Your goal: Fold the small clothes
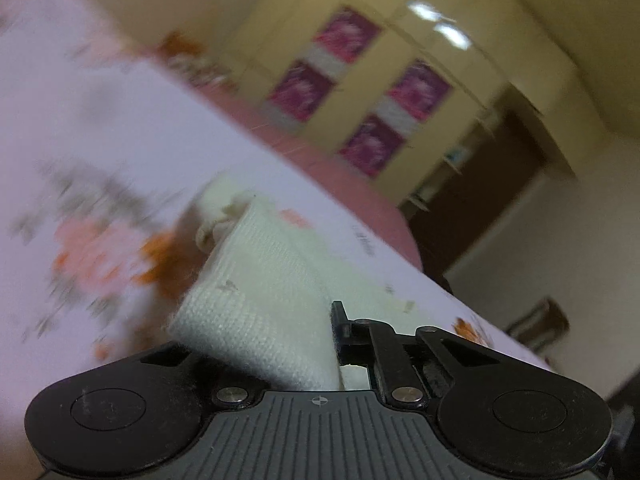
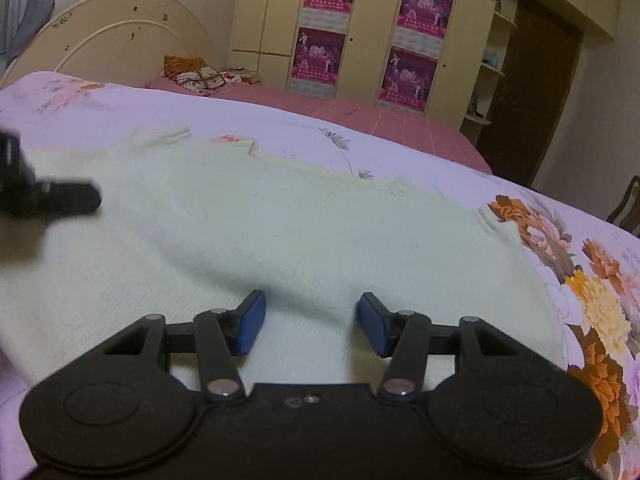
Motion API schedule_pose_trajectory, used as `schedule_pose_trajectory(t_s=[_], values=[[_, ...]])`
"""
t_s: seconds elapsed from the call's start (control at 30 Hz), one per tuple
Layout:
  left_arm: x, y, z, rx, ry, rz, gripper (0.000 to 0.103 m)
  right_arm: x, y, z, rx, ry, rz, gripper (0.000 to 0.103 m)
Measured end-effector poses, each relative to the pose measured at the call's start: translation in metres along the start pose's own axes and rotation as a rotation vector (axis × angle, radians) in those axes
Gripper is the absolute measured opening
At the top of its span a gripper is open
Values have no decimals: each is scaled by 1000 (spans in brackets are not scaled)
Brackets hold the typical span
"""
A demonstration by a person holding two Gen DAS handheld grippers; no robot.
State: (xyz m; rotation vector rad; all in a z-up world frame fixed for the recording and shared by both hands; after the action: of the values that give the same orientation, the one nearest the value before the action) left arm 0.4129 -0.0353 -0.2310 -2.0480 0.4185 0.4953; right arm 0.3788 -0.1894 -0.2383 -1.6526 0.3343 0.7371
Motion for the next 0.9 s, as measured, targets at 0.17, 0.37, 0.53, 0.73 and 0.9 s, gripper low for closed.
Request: schedule_pose_trajectory(t_s=[0.17, 0.37, 0.53, 0.73, 0.9], values=[[4, -1, -67, 230, 141, 16, 8, -3, -1, -4, 33, -21, -21, 53], [13, 40, -137, 434, 259, 138, 8, -40, 12, -51, 198, -25, -60, 45], [20, 74, -154, 531, 266, 239, 8, -79, 42, -101, 306, 25, -48, 45], [-3, 74, -154, 516, 241, 269, 55, -110, 68, -129, 445, 19, -56, 46], [-44, 70, -153, 518, 294, 231, 67, -134, 63, -142, 486, 5, -94, 48]])
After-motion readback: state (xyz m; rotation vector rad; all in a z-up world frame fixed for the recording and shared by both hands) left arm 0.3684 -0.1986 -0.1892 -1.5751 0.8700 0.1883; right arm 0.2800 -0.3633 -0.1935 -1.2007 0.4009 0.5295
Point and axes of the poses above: each gripper's, at about its wrist camera, not at the fingertips, and x roughly the way its jaws point, z to its left, y to its underside, the point moved 5 cm from there along x, roughly the way its jaws point, and after that the axes turned 11 degrees about -y, right-handed, at the moved point
